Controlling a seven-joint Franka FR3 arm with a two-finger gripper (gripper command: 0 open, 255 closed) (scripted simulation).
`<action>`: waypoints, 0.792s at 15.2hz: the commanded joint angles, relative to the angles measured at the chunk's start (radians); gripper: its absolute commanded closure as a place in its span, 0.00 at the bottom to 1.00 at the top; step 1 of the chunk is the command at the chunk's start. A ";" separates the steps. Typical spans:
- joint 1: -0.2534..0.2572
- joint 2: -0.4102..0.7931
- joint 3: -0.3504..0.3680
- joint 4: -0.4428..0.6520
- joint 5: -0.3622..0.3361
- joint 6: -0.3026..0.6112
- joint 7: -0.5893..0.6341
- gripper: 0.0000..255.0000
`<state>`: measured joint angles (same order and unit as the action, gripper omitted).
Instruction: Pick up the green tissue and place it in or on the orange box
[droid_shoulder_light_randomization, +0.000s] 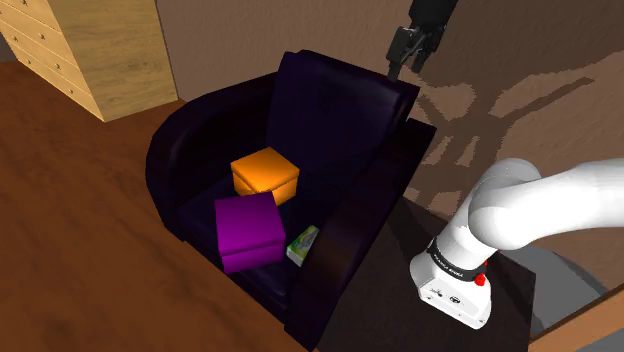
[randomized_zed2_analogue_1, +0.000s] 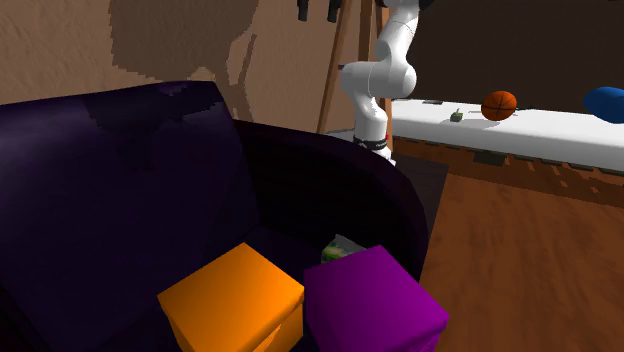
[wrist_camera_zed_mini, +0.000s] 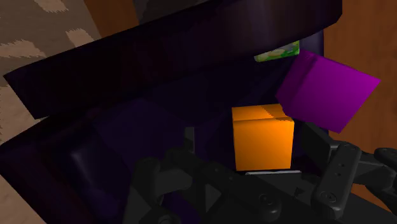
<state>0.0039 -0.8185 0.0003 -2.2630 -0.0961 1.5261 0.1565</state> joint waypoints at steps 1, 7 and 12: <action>0.000 0.000 0.000 0.000 0.000 0.000 0.000 0.00; -0.036 -0.051 0.089 -0.208 0.066 0.127 0.224 0.00; -0.055 -0.051 0.176 -0.349 0.137 0.247 0.411 0.00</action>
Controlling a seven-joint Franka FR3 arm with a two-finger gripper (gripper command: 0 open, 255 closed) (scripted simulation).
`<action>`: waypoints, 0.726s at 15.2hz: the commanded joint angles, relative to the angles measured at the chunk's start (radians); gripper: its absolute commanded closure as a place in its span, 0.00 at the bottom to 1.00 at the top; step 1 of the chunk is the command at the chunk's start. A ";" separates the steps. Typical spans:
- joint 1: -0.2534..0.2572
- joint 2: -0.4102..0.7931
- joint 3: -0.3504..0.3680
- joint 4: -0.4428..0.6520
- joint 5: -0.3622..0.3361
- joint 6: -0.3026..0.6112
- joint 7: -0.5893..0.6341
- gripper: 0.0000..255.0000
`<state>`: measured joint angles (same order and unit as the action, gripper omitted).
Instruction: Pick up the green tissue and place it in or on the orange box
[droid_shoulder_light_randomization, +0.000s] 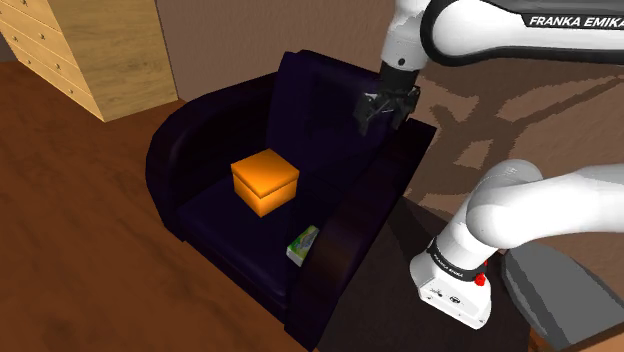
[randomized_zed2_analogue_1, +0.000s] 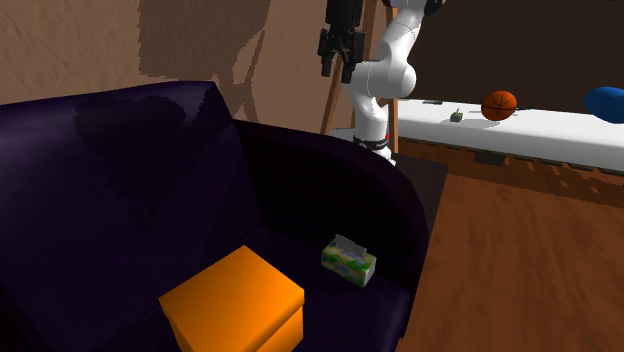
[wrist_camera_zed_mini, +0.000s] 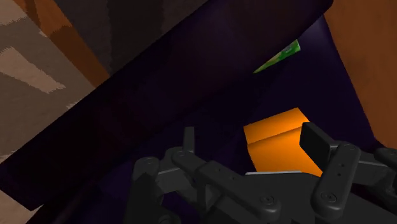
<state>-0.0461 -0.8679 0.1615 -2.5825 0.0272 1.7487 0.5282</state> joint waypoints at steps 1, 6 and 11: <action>-0.008 0.004 0.034 -0.054 0.029 0.051 0.076 0.00; -0.017 0.068 0.135 -0.155 0.110 0.198 0.266 0.00; -0.033 0.199 0.247 -0.215 0.188 0.375 0.456 0.00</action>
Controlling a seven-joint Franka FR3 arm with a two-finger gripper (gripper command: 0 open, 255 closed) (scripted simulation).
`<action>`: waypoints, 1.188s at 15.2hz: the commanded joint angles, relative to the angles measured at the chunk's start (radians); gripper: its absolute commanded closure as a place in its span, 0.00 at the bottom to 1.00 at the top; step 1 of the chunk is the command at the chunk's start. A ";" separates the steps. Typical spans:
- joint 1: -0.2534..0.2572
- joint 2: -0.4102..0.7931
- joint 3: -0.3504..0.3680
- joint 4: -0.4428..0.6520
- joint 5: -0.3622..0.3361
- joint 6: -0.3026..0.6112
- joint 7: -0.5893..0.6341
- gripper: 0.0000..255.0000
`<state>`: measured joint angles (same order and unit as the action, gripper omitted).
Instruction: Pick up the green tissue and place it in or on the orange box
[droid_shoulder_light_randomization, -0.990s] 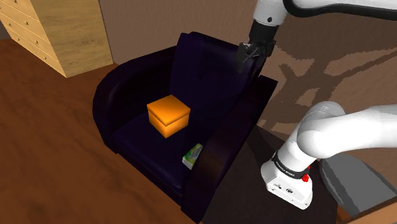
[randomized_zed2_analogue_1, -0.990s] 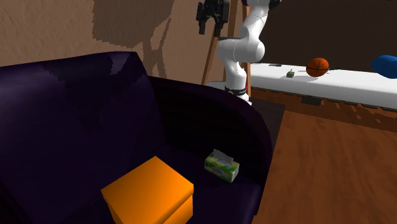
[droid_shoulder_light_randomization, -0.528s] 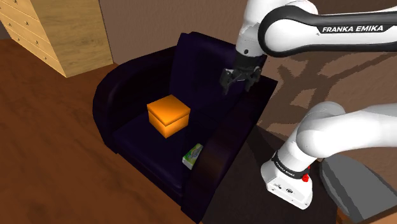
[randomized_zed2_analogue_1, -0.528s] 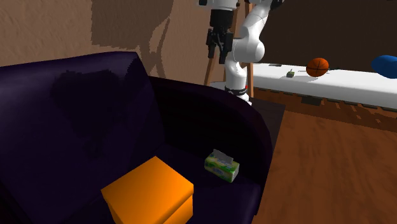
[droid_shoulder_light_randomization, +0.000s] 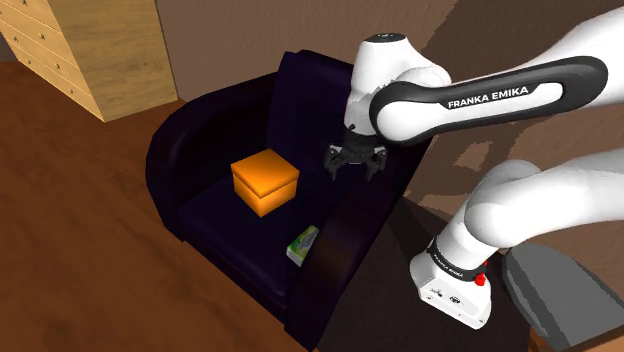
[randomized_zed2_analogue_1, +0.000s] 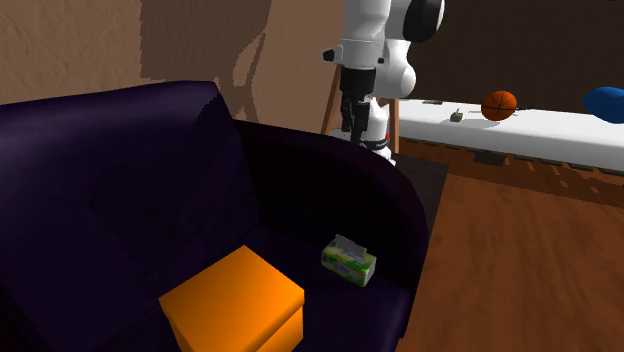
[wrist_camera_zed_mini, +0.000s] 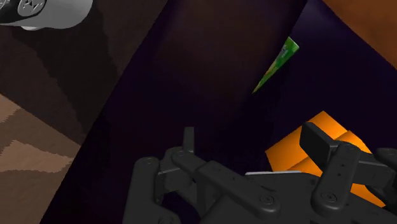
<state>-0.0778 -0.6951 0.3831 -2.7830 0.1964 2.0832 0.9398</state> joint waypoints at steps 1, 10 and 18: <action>-0.007 0.061 0.049 -0.021 0.031 0.079 0.083 0.00; -0.153 0.485 0.292 0.003 0.008 0.456 0.490 0.00; -0.147 0.986 0.187 0.157 -0.594 0.690 1.198 0.00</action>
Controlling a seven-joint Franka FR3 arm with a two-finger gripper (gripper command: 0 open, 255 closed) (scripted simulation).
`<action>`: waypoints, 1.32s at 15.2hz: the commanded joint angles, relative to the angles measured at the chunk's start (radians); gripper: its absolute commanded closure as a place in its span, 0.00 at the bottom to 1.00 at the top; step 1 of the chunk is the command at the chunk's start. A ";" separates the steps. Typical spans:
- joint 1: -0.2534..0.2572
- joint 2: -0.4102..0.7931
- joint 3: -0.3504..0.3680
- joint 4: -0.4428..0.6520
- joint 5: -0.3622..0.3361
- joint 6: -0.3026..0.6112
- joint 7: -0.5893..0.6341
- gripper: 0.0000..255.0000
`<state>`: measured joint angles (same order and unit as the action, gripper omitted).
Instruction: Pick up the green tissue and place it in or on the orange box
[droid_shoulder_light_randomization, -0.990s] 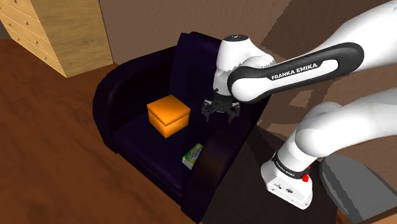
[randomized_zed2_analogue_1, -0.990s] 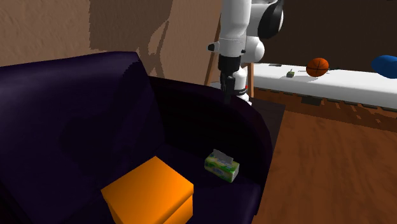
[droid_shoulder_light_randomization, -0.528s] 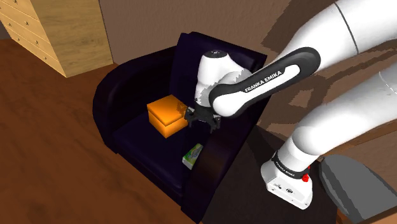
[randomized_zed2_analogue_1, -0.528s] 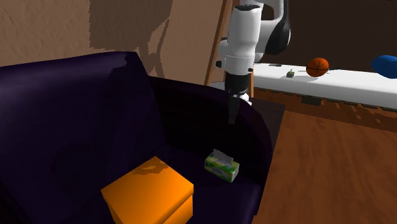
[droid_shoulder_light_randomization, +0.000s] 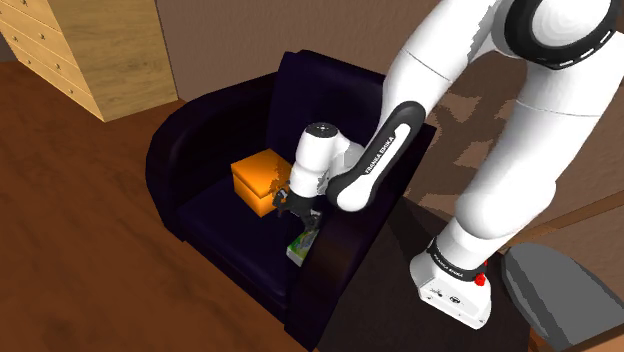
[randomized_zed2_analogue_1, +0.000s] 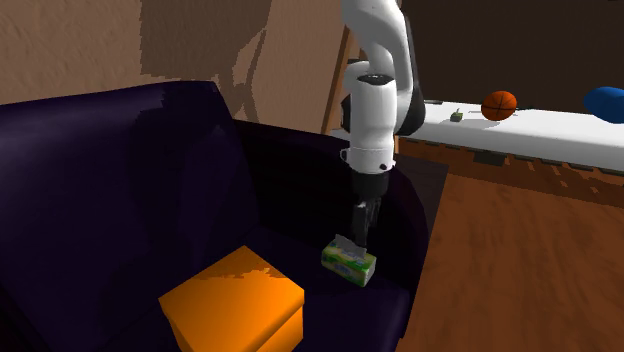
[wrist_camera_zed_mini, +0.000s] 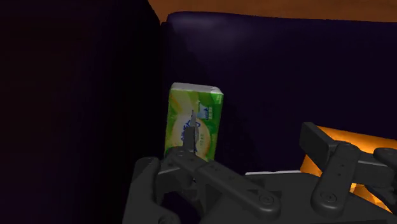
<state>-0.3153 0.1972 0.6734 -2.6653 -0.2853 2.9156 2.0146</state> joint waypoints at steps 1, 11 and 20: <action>0.149 0.139 -0.166 0.065 -0.140 -0.122 0.175 0.00; 0.302 0.253 -0.340 0.099 -0.236 -0.028 0.251 0.00; 0.328 0.243 -0.325 0.103 -0.216 -0.042 0.271 1.00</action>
<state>0.0080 0.4265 0.3347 -2.5389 -0.5087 2.8875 2.2804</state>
